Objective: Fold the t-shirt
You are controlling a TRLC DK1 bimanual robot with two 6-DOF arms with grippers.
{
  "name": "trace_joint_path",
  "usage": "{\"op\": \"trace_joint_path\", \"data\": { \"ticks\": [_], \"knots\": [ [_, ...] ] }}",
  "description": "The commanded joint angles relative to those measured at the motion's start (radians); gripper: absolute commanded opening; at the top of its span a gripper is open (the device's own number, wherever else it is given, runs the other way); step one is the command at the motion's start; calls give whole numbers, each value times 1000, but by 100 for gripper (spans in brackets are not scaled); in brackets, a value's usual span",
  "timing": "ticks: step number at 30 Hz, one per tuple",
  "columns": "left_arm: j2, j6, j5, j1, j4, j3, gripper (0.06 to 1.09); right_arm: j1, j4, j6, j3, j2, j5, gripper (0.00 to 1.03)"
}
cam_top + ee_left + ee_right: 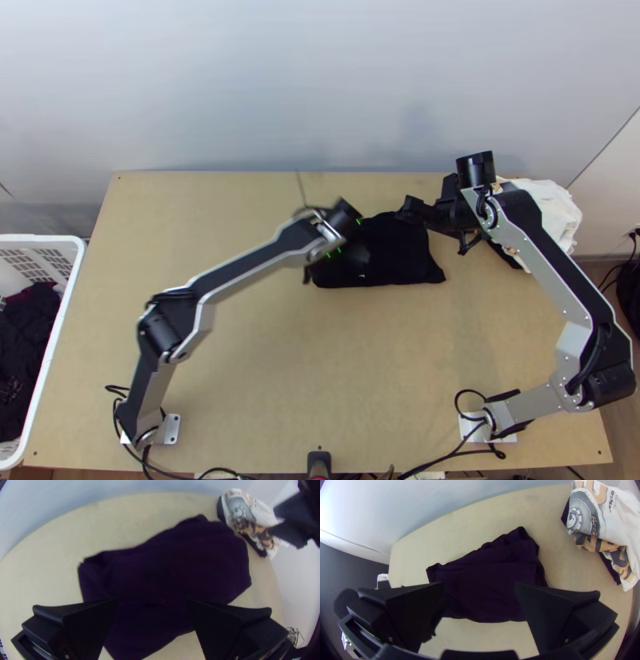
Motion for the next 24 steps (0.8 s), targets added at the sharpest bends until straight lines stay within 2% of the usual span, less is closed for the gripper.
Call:
{"op": "trace_joint_path", "data": {
  "ticks": [1, 5, 8, 10, 15, 19, 22, 24],
  "knots": [
    [-139, -15, -7, 107, -25, 58, 104, 39, -2, 40, 8, -14, 1, 99],
    [-233, -7, -7, 202, -101, 91, 104, 125, -2, 35, 27, 13, -10, 99],
    [-300, -2, -5, 279, -154, 83, 104, 191, 3, -69, 44, 35, -7, 99],
    [-346, -1, -5, 328, -174, 61, 104, 208, 5, -103, 38, 36, 5, 99],
    [-460, -1, -5, 420, -183, -34, 104, 249, 9, -241, -63, -37, 134, 99],
    [-532, -1, -5, 475, -190, -109, 104, 309, 49, -411, -219, -135, 284, 99],
    [-578, -1, -5, 518, -190, -160, 104, 359, 159, -588, -391, -221, 407, 99],
    [-612, -1, -5, 550, -190, -193, 104, 384, 221, -669, -482, -278, 423, 99]
  ]
}}
